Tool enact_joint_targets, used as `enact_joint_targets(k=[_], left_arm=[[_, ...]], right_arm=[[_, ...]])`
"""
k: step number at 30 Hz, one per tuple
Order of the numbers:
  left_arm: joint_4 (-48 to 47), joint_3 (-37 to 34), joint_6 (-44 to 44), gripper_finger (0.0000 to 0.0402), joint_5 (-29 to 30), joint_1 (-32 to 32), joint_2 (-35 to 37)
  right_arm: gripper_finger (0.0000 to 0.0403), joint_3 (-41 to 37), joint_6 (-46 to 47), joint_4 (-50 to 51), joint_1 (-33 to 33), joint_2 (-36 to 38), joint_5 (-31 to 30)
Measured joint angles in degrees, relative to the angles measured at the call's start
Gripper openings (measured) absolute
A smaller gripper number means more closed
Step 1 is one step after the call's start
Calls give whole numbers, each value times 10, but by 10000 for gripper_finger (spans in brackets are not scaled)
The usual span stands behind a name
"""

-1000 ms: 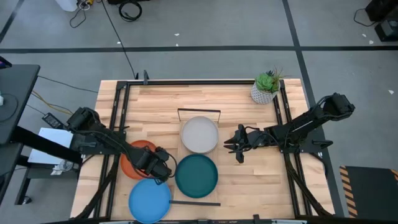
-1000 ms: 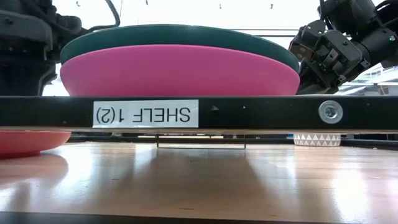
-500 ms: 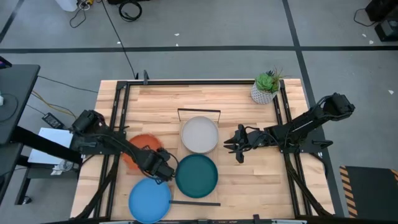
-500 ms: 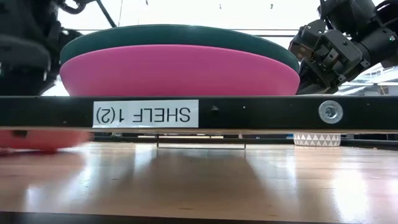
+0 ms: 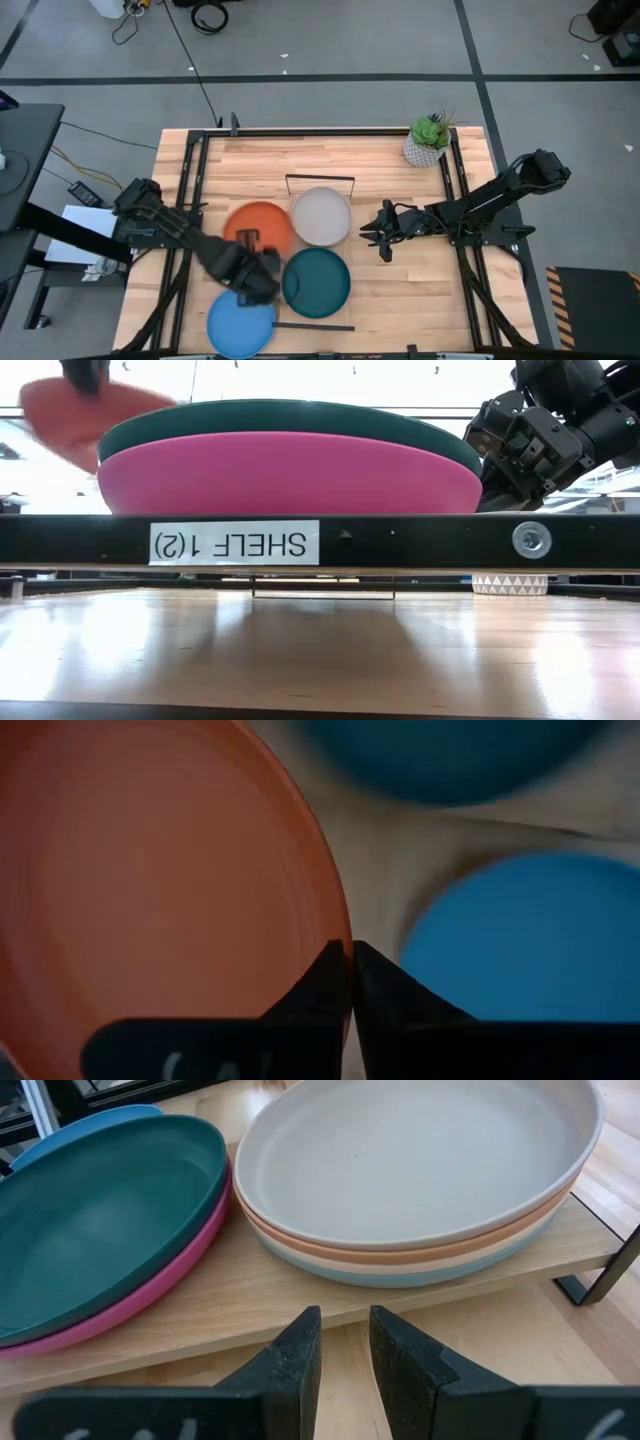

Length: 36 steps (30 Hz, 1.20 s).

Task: Place and stack plates onto a shelf
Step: Stack the orange plate on top of the dark blue plate on the shelf

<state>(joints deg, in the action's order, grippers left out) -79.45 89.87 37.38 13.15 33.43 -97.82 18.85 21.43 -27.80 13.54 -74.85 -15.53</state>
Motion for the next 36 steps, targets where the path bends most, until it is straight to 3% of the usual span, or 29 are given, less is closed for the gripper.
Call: enact_joint_targets(k=[7, 10, 14, 28, 36], left_arm=[[59, 12, -444, 13, 51, 77, 0], [122, -23, -563, 17, 44, 88, -1], [212, -63, -651, 16, 47, 87, -1], [316, -88, -688, 22, -3, 43, -5], [346, -88, -583, 91, -18, 36, -5]], right_arm=[[94, 0, 0, 0, 0, 0, 0], [94, 0, 0, 0, 0, 0, 0], [94, 0, -1, -1, 0, 0, 0], [94, 0, -1, -2, 0, 0, 0], [94, 0, -1, -2, 0, 0, 0]])
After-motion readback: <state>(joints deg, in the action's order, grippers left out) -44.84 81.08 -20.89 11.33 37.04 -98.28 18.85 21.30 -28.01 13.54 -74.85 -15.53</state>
